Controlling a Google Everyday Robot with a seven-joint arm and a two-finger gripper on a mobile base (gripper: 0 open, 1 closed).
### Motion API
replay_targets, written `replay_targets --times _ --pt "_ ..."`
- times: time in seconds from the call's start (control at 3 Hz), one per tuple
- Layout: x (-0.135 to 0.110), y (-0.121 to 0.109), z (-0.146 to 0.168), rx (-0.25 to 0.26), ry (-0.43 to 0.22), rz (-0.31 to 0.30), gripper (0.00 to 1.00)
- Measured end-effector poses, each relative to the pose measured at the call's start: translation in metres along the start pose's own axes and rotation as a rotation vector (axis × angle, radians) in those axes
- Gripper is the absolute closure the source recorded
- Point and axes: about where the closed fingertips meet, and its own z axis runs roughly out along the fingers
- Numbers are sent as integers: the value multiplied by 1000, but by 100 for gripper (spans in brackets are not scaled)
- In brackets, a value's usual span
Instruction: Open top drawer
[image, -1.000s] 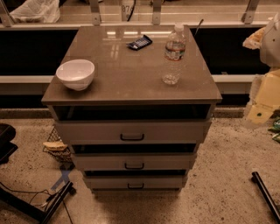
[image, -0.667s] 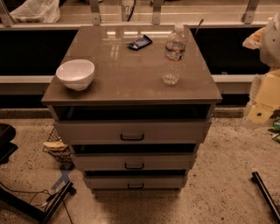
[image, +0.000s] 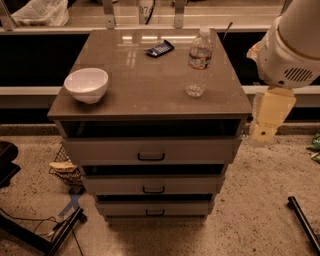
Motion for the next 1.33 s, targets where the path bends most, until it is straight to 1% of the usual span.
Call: replay_targets --times 0.33,0.67,1.0,1.33 --pt "-13 9 31 10 22 -43 0" --pt "-22 33 58 55 39 -122 0" --pt "-29 62 107 52 41 -175 0" --pt "-35 87 151 11 50 -191 0"
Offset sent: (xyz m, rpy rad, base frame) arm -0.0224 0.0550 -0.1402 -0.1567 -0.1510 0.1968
